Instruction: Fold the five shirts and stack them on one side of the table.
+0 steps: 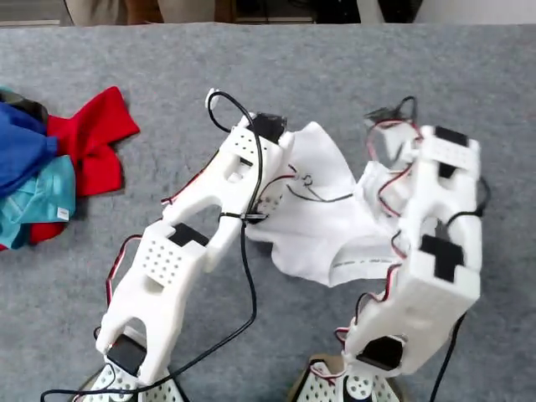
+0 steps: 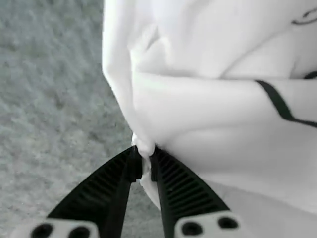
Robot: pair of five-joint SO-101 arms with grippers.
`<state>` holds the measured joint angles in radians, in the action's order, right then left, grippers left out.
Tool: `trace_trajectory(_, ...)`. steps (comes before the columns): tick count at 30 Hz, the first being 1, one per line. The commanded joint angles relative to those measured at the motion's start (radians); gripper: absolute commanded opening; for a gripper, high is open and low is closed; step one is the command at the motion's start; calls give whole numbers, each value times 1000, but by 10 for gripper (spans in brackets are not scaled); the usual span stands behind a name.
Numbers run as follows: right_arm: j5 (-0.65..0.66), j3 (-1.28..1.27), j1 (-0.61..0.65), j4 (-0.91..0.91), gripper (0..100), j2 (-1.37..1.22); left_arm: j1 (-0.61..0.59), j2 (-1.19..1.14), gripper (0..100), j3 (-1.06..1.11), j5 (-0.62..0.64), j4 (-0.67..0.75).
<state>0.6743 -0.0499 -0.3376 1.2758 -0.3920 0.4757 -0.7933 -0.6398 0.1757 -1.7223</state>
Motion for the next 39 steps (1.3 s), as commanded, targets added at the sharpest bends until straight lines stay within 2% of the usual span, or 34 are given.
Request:
trace_trajectory(1, -2, 185, -97, 41, 5, -48, -3, 102, 19, 12, -40, -37)
trace_trajectory(5, 32, 380, -177, 110, 5, -162, 18, 266, 19, 109, -69, -37)
trace_trajectory(11, 34, 673, -266, 195, 9, -335, 104, 532, 19, 459, -192, -35)
trace_trajectory(15, 32, 880, -272, 288, 9, -432, 146, 710, 19, 674, -270, -35)
trace_trajectory(18, 29, 1026, -263, 370, 12, -481, 146, 825, 19, 776, -273, -35)
trace_trajectory(21, 71, 1167, -245, 496, 75, -516, 143, 906, 19, 867, -273, -29)
trace_trajectory(23, 84, 1198, -239, 512, 108, -519, 141, 944, 19, 924, -270, 6)
trace_trajectory(27, 130, 1122, -219, 512, 111, -444, 141, 974, 58, 979, -261, 25)
trace_trajectory(29, 169, 1015, -196, 512, 111, -364, 133, 980, 128, 990, -210, 23)
trace_trajectory(34, 247, 671, -84, 511, 109, -111, 29, 983, 305, 944, -66, 25)
trace_trajectory(36, 310, 530, -24, 506, 109, -5, -26, 983, 309, 901, -55, 23)
trace_trajectory(39, 322, 349, 79, 483, 110, 117, -115, 983, 296, 835, -52, 21)
